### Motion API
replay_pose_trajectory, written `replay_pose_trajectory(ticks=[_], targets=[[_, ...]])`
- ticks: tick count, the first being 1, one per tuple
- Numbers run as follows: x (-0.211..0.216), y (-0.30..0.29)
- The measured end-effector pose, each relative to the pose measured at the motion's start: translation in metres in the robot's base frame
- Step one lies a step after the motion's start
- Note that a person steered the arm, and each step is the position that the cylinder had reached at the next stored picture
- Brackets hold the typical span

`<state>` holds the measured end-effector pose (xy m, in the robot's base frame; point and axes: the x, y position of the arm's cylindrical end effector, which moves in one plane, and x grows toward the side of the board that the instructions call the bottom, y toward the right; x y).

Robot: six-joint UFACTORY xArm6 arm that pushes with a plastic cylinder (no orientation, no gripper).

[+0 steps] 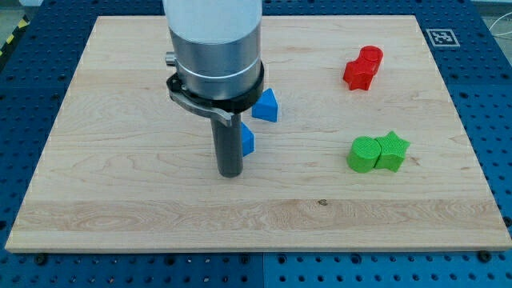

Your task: Push the blue cube closer to blue triangle

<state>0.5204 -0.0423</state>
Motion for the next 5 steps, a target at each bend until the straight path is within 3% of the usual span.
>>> replay_pose_trajectory(ticks=[2, 5], targets=[[-0.028, 0.026], [-0.042, -0.065]])
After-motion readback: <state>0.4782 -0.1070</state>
